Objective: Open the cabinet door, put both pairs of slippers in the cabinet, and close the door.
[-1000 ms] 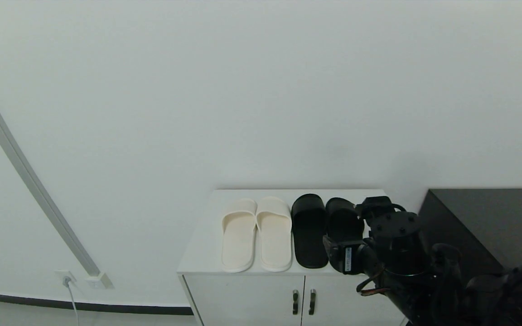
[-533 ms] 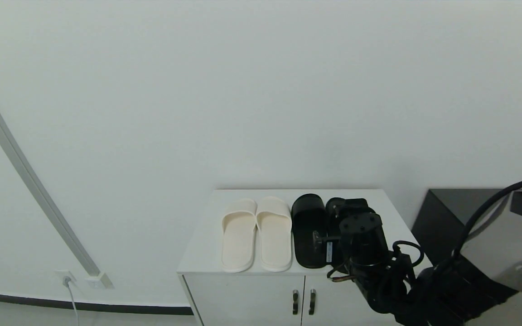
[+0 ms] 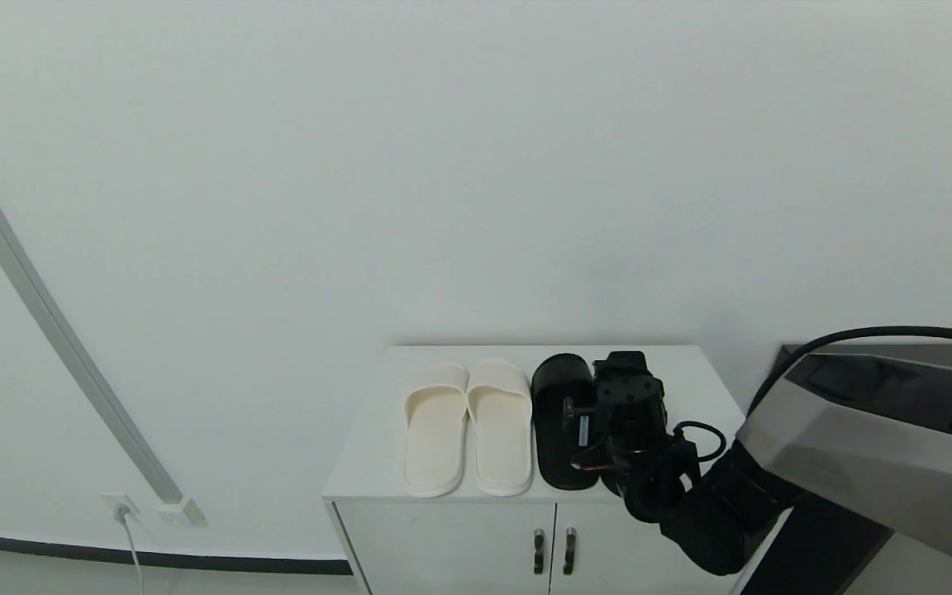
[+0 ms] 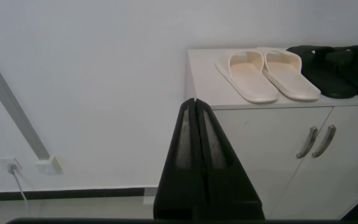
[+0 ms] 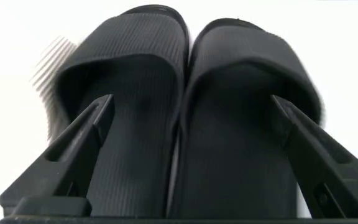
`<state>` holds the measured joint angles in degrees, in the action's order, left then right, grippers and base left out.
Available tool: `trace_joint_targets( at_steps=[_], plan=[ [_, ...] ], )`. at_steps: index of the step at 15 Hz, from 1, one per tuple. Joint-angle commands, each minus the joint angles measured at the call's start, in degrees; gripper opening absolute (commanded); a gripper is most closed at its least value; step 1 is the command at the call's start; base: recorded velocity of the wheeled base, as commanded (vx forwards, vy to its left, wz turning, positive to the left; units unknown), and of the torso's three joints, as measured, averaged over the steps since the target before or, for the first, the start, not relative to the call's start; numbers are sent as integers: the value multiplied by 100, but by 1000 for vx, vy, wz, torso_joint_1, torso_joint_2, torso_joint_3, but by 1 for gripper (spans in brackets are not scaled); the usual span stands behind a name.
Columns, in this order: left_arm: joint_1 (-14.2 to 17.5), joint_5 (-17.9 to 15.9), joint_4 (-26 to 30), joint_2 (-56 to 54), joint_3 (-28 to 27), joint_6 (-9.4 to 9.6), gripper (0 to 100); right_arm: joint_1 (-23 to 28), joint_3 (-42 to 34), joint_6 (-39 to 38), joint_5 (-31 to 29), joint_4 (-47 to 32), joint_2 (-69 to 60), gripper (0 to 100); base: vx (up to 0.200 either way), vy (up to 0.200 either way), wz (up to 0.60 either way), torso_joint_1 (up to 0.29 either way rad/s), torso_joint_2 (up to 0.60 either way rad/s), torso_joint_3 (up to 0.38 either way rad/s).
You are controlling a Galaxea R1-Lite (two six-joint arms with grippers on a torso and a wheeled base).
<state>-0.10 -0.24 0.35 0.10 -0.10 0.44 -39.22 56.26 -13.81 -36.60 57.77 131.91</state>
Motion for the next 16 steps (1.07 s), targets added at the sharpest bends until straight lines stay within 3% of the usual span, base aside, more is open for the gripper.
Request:
trace_joint_targets(
  at_steps=[1, 9, 10, 16],
  plan=[
    [1, -2, 0, -1, 1, 0, 0, 81, 474, 1, 12, 6, 484, 100, 0, 0, 0, 0, 0, 0],
    [1, 7, 0, -1, 1, 0, 0, 309, 1502, 256, 30, -3, 1073, 100, 0, 0, 0, 0, 0, 0],
    [1, 7, 0, -1, 1, 0, 0, 318, 1520, 256, 30, -3, 1100, 0, 0, 0, 0, 0, 0, 0],
    [1, 16, 0, -1, 1, -26, 0, 318, 1397, 247, -14, 15, 1056, 0, 0, 0, 0, 0, 0, 0]
  ],
)
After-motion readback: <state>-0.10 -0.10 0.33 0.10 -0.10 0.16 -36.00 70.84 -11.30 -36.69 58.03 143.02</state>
